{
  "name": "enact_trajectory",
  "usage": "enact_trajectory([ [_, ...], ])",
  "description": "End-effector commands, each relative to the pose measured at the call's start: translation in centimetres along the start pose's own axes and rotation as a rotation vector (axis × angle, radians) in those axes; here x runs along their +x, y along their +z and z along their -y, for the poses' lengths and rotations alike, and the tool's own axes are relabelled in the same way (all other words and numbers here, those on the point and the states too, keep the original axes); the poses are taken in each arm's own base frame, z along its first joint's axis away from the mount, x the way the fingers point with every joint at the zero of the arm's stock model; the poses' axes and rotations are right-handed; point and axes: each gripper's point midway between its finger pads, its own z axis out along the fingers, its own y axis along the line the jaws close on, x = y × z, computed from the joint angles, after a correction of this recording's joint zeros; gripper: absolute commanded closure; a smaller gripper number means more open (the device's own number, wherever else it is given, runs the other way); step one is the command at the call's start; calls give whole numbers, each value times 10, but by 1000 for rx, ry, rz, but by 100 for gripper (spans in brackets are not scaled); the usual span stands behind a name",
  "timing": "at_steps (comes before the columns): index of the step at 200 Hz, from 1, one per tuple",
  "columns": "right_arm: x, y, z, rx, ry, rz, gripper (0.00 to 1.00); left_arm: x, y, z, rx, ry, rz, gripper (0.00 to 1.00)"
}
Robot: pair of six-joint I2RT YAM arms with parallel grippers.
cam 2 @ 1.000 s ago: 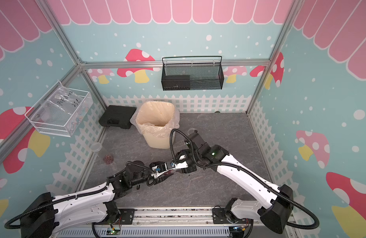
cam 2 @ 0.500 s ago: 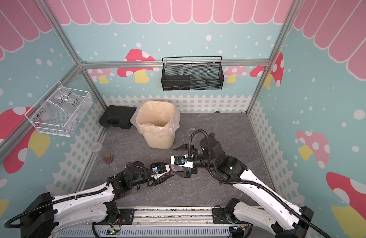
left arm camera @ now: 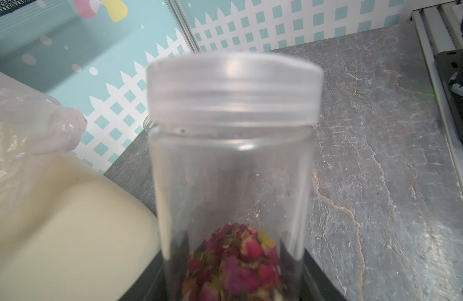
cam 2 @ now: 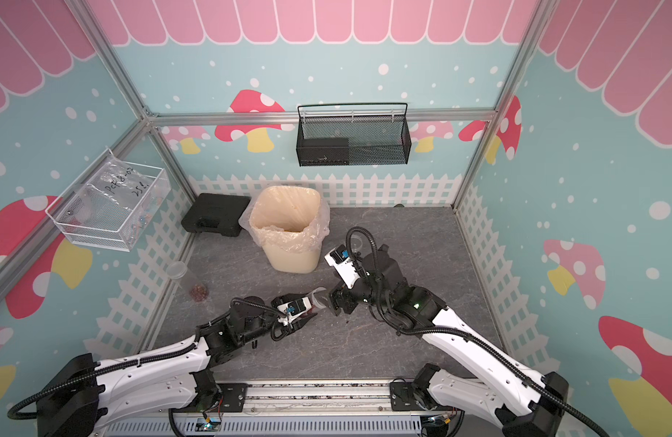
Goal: Empty the moldy dried flower tea in the jars
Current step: Unscrew the lid from the jar.
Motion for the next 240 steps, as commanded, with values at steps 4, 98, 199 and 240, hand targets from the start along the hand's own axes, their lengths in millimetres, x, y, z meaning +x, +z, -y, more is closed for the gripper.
enact_trajectory([
  [4, 3, 1, -3, -18, 141, -39, 17, -10, 0, -5, -17, 27, 19, 96],
  [98, 19, 25, -11, -96, 154, -131, 35, -10, 0, -3, -10, 21, 17, 96],
  [199, 13, 22, -16, -166, -466, -184, 89, -9, 1, 7, 43, 24, 37, 96],
  [240, -1, 15, 11, -54, -1024, -227, 94, -14, -2, 25, 136, 23, 84, 96],
])
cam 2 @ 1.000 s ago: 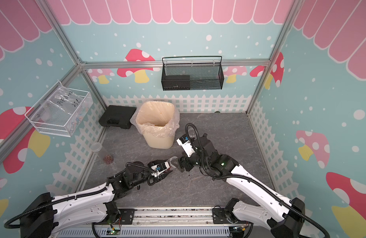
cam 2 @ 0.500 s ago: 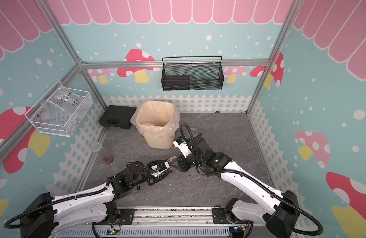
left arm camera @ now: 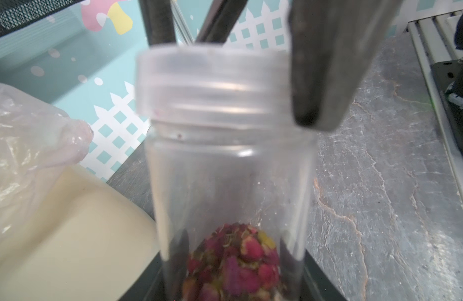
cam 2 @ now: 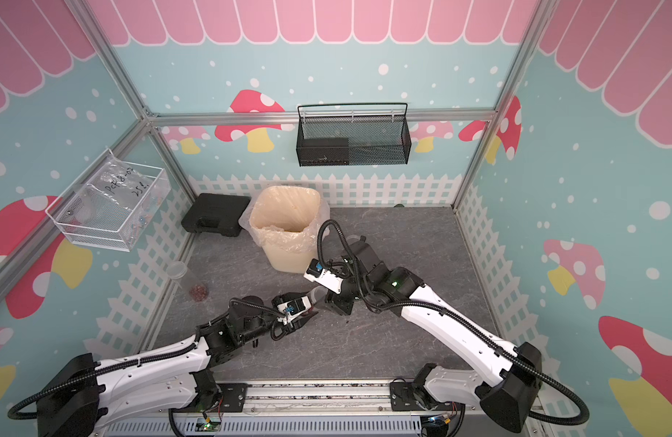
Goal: Empty the moldy dried flower tea in the jars
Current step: Unscrew the lid from the jar.
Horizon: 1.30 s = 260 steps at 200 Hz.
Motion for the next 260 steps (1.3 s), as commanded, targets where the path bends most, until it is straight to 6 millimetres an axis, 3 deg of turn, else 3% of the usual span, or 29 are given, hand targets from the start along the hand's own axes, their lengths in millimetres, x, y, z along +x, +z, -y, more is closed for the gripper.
enact_trajectory([
  [1, -6, -10, 29, 132, -470, -68, 94, -3, -2, 24, 125, 12, 33, 96],
  [40, -16, -16, 29, 134, -692, -56, 95, 3, 0, 28, 142, 14, 17, 96],
  [82, -20, -19, 30, 148, -758, -50, 96, 5, -1, 32, 158, 10, 24, 96],
  [135, -29, -26, 17, 126, -791, 28, 95, 4, -3, 36, 170, -11, 41, 96],
  [141, -31, -26, 16, 127, -779, 41, 89, 3, -3, 36, 168, -13, 46, 96],
  [147, -33, -26, 15, 127, -758, 57, 66, 2, -4, 34, 160, -15, 51, 96],
  [154, -37, -27, 15, 137, -721, 86, 50, 1, -3, 31, 144, -21, 56, 96],
  [183, -54, -41, 1, 132, -600, 227, 2, 0, 0, 14, 50, -40, 48, 96],
  [216, -63, -68, -8, 191, -460, 380, 0, 6, 3, 4, -1, -31, -1, 96],
  [239, -67, -88, 3, 278, -181, 484, 7, 8, 4, -7, -52, -22, -30, 96],
  [260, -60, -94, 18, 306, 136, 502, 10, 7, 4, -12, -78, -7, -38, 96],
])
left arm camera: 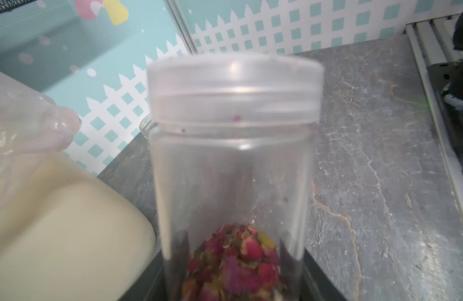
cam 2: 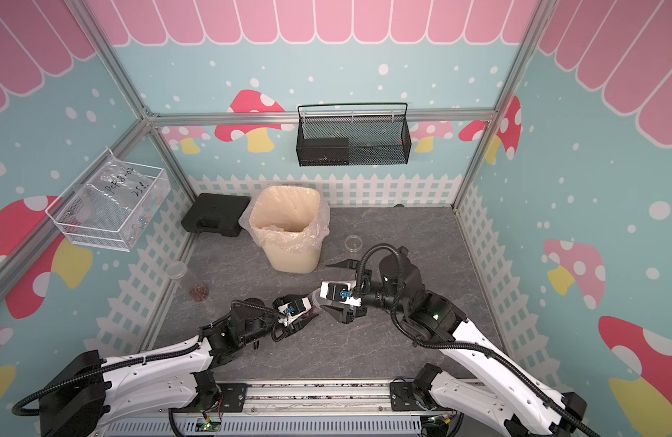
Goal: Empty the moldy dried flower tea in the jars
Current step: Unscrew the lid from the jar.
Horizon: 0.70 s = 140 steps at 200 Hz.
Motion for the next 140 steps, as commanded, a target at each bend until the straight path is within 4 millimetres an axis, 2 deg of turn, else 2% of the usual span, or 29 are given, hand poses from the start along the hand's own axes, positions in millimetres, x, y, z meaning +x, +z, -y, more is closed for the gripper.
enact_trajectory([
  [1, -5, -3, 28, 145, 401, 36, 10, -10, 1, -13, -60, 28, 0, 96],
  [21, 16, 3, 29, 171, 627, -61, 7, -10, 1, -16, -71, 43, -15, 96],
  [60, 40, 26, 8, 75, 872, -206, 6, -14, 2, -18, -75, 53, -16, 96],
  [101, 65, 48, -11, -3, 973, -327, 13, -16, 5, -16, -68, 58, -16, 96],
  [140, 72, 60, -18, -42, 990, -360, 25, -16, 5, -15, -64, 62, -11, 97],
])
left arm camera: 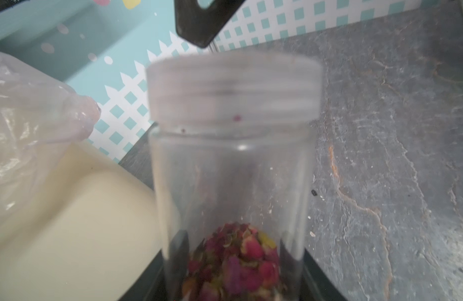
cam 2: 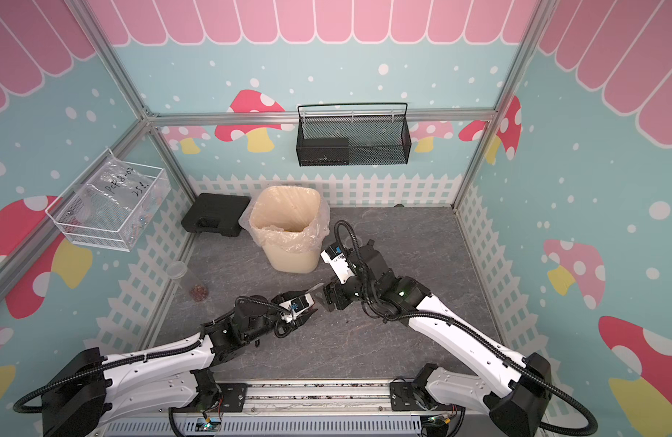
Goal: Empty the moldy dried flower tea in the jars
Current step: Unscrew the lid from the jar.
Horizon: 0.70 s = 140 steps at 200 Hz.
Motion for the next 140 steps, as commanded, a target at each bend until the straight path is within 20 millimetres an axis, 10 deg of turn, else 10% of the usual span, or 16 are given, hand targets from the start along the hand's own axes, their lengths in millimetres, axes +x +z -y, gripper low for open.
enact_trajectory([
  [1, -1, 2, -9, -43, 34, -24, 25, -19, 0, -5, -14, 27, 49, 97],
  [66, 9, 6, 3, 9, 22, -67, 28, -17, 0, -4, -12, 29, 50, 97],
  [140, 12, 14, -3, -40, -71, -102, 64, -17, -1, -3, -6, 30, 53, 97],
])
